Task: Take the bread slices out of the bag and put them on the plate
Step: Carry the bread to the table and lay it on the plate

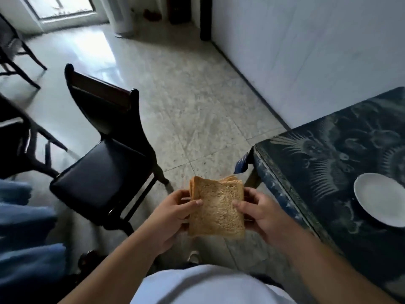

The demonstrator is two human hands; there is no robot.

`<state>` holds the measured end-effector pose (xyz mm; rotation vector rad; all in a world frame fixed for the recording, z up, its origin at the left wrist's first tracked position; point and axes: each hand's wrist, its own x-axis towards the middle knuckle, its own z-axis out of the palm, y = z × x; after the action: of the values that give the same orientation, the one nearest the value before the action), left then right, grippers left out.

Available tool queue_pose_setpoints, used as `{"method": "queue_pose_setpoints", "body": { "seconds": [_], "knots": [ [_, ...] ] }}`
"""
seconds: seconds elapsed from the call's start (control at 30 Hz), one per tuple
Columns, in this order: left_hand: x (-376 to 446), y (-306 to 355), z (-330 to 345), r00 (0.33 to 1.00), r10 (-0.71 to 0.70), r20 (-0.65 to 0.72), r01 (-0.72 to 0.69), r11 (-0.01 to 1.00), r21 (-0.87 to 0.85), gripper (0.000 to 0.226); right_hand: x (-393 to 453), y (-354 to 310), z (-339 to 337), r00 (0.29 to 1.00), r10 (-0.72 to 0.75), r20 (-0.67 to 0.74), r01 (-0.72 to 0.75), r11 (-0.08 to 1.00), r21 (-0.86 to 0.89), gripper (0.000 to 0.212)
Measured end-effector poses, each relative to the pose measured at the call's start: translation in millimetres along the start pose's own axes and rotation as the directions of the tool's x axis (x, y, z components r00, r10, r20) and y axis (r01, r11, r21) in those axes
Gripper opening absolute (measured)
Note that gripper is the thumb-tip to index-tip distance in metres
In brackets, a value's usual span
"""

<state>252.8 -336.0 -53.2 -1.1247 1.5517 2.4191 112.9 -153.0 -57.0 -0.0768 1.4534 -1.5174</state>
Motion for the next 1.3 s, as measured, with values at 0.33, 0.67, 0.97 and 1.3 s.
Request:
{"method": "queue_pose_setpoints", "body": {
  "seconds": [0.33, 0.67, 0.97, 1.3],
  "knots": [
    [79.6, 34.5, 133.5, 0.879, -0.21, 0.429, 0.008, 0.905, 0.426, 0.024, -70.3, 27.7, -72.6, 0.83, -0.073, -0.553, 0.274, 0.917, 0.29, 0.055],
    [92.8, -4.0, 279.2, 0.702, -0.429, 0.568, -0.029, 0.78, 0.625, 0.029, -147.5, 59.4, -153.6, 0.642, -0.019, -0.767, 0.459, 0.811, 0.364, 0.049],
    [116.9, -11.6, 326.9, 0.701, -0.456, 0.548, 0.015, 0.778, 0.629, 0.027, -140.7, 52.0, -207.9, 0.622, 0.009, -0.783, 0.46, 0.805, 0.375, 0.039],
    [183.8, -2.6, 377.3, 0.65, -0.511, 0.563, 0.037, 0.76, 0.649, 0.025, -102.6, 28.8, -258.7, 0.547, 0.094, -0.832, 0.451, 0.804, 0.387, 0.036]
  ]
}}
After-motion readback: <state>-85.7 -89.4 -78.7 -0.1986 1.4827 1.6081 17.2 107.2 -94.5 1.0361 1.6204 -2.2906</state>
